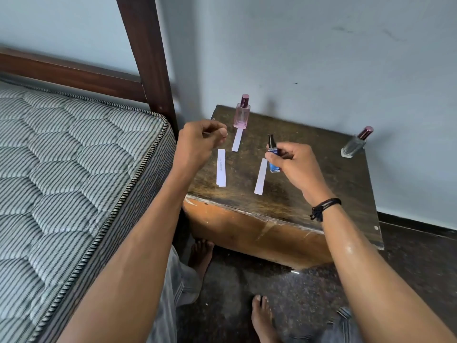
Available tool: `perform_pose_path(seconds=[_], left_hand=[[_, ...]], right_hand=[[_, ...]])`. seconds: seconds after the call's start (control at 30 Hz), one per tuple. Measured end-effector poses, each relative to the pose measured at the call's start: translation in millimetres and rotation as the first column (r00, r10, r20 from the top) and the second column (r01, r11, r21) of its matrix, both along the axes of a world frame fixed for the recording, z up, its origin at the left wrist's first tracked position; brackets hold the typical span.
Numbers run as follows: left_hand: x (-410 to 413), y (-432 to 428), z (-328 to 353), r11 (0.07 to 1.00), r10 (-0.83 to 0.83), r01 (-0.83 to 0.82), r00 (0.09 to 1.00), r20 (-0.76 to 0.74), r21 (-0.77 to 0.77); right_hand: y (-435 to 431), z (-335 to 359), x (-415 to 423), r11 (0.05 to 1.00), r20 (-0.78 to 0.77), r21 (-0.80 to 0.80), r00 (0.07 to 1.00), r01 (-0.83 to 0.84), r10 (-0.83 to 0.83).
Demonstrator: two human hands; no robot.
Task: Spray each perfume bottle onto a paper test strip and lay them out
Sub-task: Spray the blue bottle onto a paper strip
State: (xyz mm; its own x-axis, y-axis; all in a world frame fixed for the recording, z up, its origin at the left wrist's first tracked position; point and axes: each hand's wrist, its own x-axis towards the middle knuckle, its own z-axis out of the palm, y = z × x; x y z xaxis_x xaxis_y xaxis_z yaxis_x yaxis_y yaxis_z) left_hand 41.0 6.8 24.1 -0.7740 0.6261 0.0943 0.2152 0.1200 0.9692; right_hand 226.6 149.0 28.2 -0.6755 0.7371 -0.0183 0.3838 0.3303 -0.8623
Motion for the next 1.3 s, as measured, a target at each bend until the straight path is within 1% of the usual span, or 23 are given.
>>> perform_pose_path(seconds=[0.07,0.17,0.33,0.43,0.53,0.73,0.93,1.07,1.17,1.23,1.3], left_hand=[[5,3,-1,0.998,-0.014,0.01,0.997,-0.072,-0.058],[14,8,-1,0.99,-0.046,0.027,0.99,-0.132,-0.142],[31,18,-6,0.961,-0.116,0.061,0.974,-0.194,-0.27],[37,23,-12,0.926,-0.177,0.091,0.962,-0.209,-0.367],[41,24,-17,0.885,-0.212,0.087,0.95,-0.229,-0.457],[48,27,-27,0.818,-0.281,0.051,0.905,-0.32,-0.574],[49,27,-32,0.793,-0.325,0.039,0.872,-0.367,-0.608],[46,28,-33,0.786,-0.333,0.062,0.881,-0.337,-0.615],[43,28,-31,0.833,-0.318,0.099,0.892,-0.323,-0.545],[43,29,-30,0.858,-0.357,0.148,0.861,-0.363,-0.492],[46,30,-32,0.855,-0.425,0.214,0.812,-0.4,-0.472]], right_hand=[[1,0,0,1.0,0.016,0.007,1.0,-0.012,0.012],[3,0,0,1.0,0.02,0.008,1.0,-0.023,0.023],[5,-3,-1,0.996,-0.027,-0.084,1.0,-0.005,0.003],[7,-4,1,0.997,-0.043,-0.079,0.999,-0.015,0.012],[8,-5,3,0.997,-0.043,-0.073,0.999,-0.029,0.026],[8,-5,4,0.999,-0.027,-0.045,0.999,-0.025,0.024],[11,-8,6,0.997,0.036,-0.051,0.998,-0.053,0.055],[12,-4,9,0.991,0.102,-0.105,0.99,-0.088,0.099],[14,-1,10,0.967,0.096,-0.24,0.99,-0.082,0.107],[17,-2,10,0.931,0.043,-0.363,0.997,-0.04,0.06],[22,-4,11,0.872,-0.03,-0.49,1.0,-0.007,-0.009]])
